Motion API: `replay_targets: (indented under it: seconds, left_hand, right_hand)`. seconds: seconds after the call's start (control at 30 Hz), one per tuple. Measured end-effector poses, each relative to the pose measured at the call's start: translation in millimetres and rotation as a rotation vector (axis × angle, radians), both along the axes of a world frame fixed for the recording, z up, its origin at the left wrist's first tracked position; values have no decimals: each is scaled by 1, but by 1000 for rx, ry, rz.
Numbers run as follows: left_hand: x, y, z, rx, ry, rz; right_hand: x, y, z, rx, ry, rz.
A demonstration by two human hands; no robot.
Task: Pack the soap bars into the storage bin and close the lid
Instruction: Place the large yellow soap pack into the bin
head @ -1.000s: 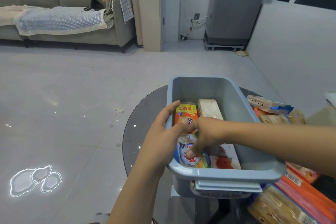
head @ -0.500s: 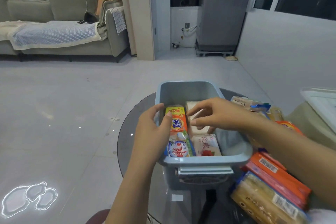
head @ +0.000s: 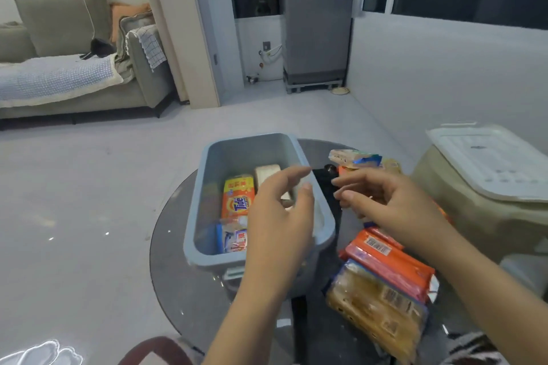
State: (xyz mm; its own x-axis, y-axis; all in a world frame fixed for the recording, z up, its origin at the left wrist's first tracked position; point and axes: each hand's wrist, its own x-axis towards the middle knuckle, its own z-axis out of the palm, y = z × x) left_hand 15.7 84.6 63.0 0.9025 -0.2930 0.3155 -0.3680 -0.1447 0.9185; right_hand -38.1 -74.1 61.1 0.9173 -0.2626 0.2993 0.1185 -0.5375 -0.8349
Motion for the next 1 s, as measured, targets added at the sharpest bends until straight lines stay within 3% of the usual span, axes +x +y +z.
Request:
replay_targets:
  seconds: [0.2,0.3,0.47,0.7,1.0]
  left_hand:
    - [-27,-44,-11,-54,-10,-187]
    - [-35,-64,-22,14,-13,-254]
    - [-33,-90,-52,163,39,-253]
    - [-14,-98,-88,337,225,-246]
    - [-20,-81,-101,498,187,-256]
  right_hand:
    - [-30,-44,-29,97,52,-138]
    - [-42,-61,-42,210,91,-153]
    - [-52,-80,-65,227,197,-231]
    - [-58,-88,-81,-33,411,-300]
    - [-66,-74,-96,-144,553,-186]
